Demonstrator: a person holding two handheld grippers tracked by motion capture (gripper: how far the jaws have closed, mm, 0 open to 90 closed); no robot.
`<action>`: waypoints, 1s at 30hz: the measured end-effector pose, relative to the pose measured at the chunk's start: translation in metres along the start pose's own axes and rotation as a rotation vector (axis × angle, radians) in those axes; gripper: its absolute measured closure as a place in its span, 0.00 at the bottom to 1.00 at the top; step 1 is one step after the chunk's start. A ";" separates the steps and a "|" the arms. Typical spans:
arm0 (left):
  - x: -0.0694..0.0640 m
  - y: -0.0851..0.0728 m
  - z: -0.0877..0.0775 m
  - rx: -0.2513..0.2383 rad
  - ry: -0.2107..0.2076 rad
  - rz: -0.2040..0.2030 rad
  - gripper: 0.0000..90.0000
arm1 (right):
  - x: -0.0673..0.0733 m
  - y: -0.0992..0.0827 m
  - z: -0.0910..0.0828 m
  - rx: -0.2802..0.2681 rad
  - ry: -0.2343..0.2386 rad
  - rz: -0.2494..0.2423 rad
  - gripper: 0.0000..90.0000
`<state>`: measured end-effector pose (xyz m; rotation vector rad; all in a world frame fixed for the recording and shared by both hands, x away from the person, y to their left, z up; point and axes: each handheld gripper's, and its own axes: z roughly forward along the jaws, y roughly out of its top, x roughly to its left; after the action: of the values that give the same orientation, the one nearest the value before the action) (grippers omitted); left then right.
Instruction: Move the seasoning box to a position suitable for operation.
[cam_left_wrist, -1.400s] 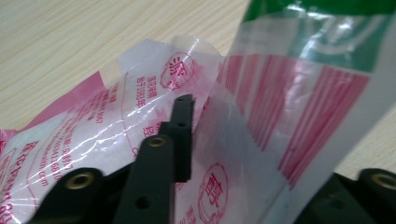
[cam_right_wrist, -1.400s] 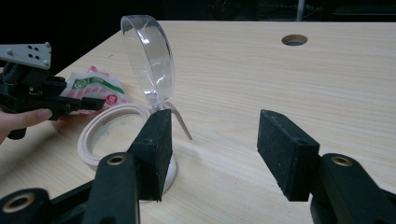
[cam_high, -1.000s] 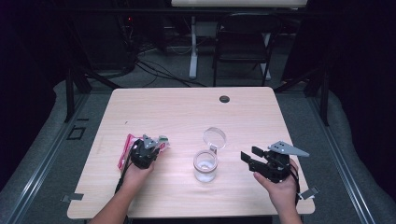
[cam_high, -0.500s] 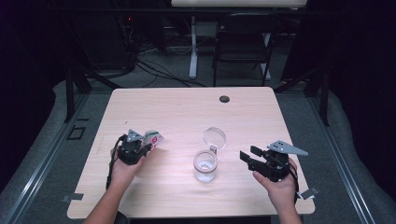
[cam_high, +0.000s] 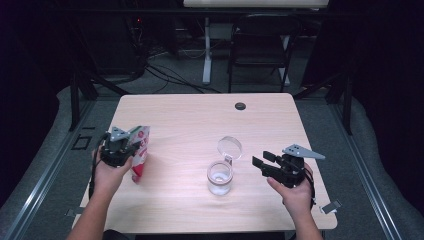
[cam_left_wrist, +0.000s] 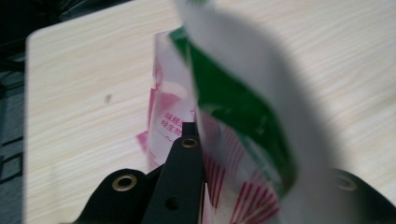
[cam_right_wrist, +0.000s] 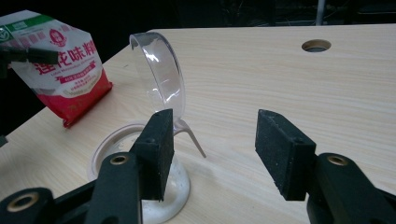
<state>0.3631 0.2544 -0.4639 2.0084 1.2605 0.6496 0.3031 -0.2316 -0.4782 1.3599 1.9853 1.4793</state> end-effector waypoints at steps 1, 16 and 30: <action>0.006 0.002 -0.002 0.001 0.006 -0.016 1.00 | 0.000 0.001 0.001 0.006 0.000 -0.001 0.52; 0.030 0.035 -0.021 0.014 0.015 -0.018 1.00 | -0.002 0.006 0.015 0.010 0.037 0.011 0.52; -0.017 0.053 -0.030 -0.024 -0.181 0.090 1.00 | -0.003 0.007 0.011 -0.006 0.045 0.026 0.52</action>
<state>0.3655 0.2313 -0.4055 2.0628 1.0572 0.5091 0.3163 -0.2279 -0.4775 1.3670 1.9963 1.5386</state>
